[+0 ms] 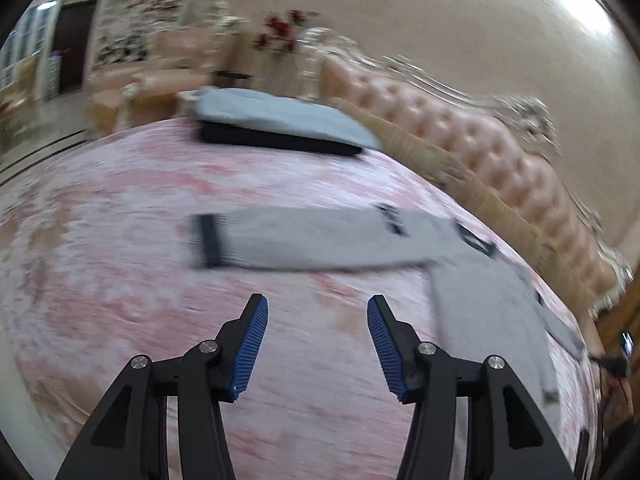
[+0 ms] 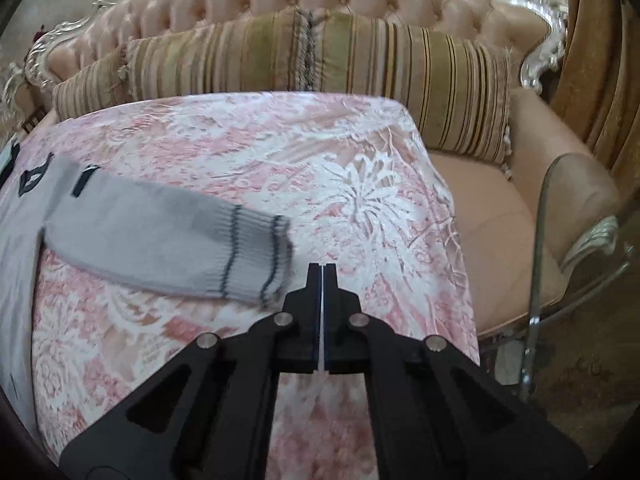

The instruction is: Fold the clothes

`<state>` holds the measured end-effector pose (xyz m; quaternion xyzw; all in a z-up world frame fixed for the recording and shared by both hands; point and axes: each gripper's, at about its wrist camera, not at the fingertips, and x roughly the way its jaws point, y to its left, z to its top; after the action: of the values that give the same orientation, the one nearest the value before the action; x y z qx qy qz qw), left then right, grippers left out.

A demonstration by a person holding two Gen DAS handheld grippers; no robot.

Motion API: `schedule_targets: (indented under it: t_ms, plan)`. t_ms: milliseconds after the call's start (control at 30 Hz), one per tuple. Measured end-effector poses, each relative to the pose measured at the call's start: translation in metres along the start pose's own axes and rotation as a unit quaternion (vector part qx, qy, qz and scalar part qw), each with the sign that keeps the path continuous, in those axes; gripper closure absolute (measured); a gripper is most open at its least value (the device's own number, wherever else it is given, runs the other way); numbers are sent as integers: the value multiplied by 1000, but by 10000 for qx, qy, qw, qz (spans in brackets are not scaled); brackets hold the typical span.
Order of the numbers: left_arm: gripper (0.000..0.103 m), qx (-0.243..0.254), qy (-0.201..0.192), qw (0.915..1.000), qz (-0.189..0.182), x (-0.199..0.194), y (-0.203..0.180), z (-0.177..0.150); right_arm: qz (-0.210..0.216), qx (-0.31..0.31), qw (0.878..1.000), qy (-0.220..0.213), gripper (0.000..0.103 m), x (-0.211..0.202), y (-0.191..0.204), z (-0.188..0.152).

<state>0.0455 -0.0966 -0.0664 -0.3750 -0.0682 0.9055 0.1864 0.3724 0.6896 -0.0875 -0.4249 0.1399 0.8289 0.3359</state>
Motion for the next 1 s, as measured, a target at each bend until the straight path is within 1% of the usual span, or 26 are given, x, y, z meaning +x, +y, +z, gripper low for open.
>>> schedule_targets:
  t_ms: [133,167,200,233,267,300,333,400,467,567,600,700,767,800,833,867,1000]
  plan:
    - [52,-196,-56,9987,458,13,43,12,7,-377,9990,-232,98,-26,27,-6]
    - [52,-196,-47,9984,519,19,50,15,46,-434,9987,-271,96,-32,35,-8]
    - [52,-156,-16,9983,557,26,52,20,114,-467,9984,-312,91,-39,43,-8]
    - [52,-100,35,9982,588,36,54,26,182,-498,9980,-355,78,-46,51,-8]
    - [52,-31,85,9985,542,44,56,31,255,-517,9975,-403,69,-53,58,-10]
    - [56,5,119,9989,459,50,58,34,320,-536,9969,-483,49,-61,67,-12]
    - [58,-16,202,9989,429,60,63,38,386,-556,9961,-563,41,-69,75,-14]
    - [71,-55,362,9981,502,75,70,43,534,-627,9940,-717,41,-87,92,-18]
    - [71,-131,449,9979,451,86,76,46,666,-676,9920,-837,40,-102,107,-23]
    - [71,-111,481,9981,370,92,74,50,805,-724,9894,-965,38,-118,125,-32]
    - [72,-79,517,9979,377,94,73,51,851,-740,9886,-1002,36,-122,132,-36]
    - [72,104,633,9966,526,97,65,52,980,-878,9863,-991,34,-123,155,-47]
    - [72,328,690,9946,703,99,57,51,1054,-951,9851,-968,34,-120,169,-54]
    - [74,456,714,9932,804,99,53,50,1090,-988,9845,-956,34,-118,177,-57]
    - [81,524,773,9924,797,100,50,51,1127,-1024,9838,-944,34,-117,184,-61]
    - [93,532,864,9925,684,102,48,52,1168,-1057,9831,-930,34,-115,191,-64]
    - [95,95,1068,9942,81,94,54,66,1457,-1048,9801,-847,34,-112,212,-77]
